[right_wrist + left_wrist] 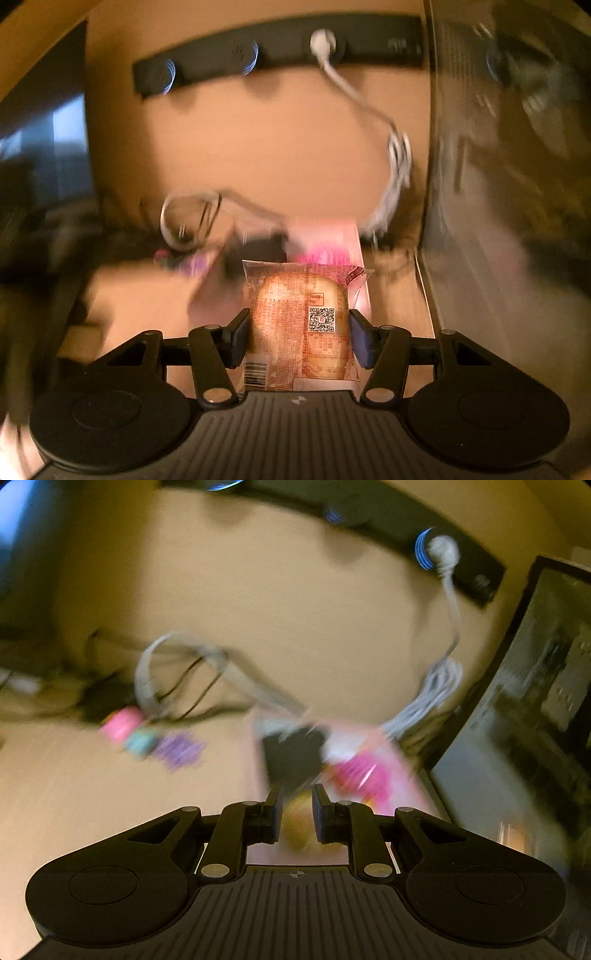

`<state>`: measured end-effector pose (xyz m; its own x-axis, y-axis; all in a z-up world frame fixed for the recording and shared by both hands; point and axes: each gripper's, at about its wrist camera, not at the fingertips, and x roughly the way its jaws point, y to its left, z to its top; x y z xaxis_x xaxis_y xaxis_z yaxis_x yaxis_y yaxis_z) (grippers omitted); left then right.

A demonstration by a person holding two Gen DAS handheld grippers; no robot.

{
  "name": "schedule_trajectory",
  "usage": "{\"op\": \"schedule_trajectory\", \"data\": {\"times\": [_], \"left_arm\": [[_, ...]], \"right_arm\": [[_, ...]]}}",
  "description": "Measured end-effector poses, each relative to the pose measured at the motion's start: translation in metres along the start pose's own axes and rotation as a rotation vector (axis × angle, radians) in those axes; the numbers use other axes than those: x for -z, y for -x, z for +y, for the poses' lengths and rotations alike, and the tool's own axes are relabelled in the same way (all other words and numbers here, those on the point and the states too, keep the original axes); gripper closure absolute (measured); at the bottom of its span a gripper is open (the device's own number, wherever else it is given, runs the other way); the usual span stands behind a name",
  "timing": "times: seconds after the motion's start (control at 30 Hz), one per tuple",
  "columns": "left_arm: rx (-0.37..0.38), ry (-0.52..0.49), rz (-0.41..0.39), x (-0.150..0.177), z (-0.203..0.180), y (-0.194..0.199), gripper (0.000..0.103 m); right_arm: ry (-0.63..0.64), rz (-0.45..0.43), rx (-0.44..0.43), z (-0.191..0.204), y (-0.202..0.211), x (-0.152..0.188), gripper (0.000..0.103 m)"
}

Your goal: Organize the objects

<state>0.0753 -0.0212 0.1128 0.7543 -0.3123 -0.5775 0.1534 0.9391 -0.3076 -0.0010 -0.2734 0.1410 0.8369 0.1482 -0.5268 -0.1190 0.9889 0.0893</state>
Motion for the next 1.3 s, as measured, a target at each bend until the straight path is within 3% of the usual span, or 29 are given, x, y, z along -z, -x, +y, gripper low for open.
{"op": "schedule_trajectory", "data": {"times": [0.13, 0.17, 0.2, 0.23, 0.33, 0.43, 0.53, 0.7, 0.9, 1.03, 1.17, 1.27, 1.3], "left_arm": [[-0.048, -0.014, 0.118, 0.03, 0.036, 0.024, 0.084], [-0.059, -0.013, 0.139, 0.035, 0.043, 0.031, 0.084], [-0.071, -0.009, 0.157, 0.038, 0.05, 0.036, 0.084], [-0.082, -0.007, 0.171, 0.041, 0.059, 0.043, 0.084], [-0.123, -0.002, 0.185, 0.048, 0.091, 0.061, 0.084], [-0.136, 0.066, 0.225, 0.048, 0.12, 0.056, 0.084], [-0.161, 0.119, 0.207, 0.045, 0.137, 0.051, 0.084], [-0.107, 0.126, 0.225, 0.043, 0.147, 0.042, 0.084], [-0.076, 0.15, 0.211, 0.047, 0.175, 0.068, 0.084], [-0.08, 0.139, 0.216, 0.046, 0.199, 0.087, 0.084], [-0.091, 0.116, 0.203, 0.043, 0.217, 0.104, 0.084], [-0.102, 0.12, 0.191, 0.042, 0.229, 0.112, 0.084], [-0.11, 0.123, 0.19, 0.042, 0.233, 0.113, 0.084]], "right_arm": [[-0.028, -0.07, 0.052, 0.006, -0.045, -0.036, 0.048], [-0.032, -0.053, 0.052, 0.006, -0.059, -0.041, 0.045], [-0.033, -0.017, 0.051, 0.005, -0.074, -0.045, 0.032], [-0.038, 0.022, 0.063, 0.005, -0.089, -0.046, 0.026], [-0.03, 0.083, 0.093, 0.01, -0.11, -0.037, 0.026], [-0.028, 0.143, 0.092, 0.024, -0.105, -0.02, 0.025], [0.028, 0.141, 0.083, 0.049, -0.095, -0.009, 0.019], [0.163, 0.128, 0.026, 0.101, -0.095, -0.01, 0.017], [0.226, 0.2, -0.055, 0.171, -0.146, -0.018, 0.006], [0.231, 0.218, -0.054, 0.21, -0.197, -0.021, 0.006], [0.334, 0.242, -0.03, 0.246, -0.244, -0.021, 0.006], [0.373, 0.265, -0.059, 0.262, -0.265, -0.02, 0.021], [0.384, 0.275, -0.065, 0.266, -0.27, -0.02, 0.037]]}}
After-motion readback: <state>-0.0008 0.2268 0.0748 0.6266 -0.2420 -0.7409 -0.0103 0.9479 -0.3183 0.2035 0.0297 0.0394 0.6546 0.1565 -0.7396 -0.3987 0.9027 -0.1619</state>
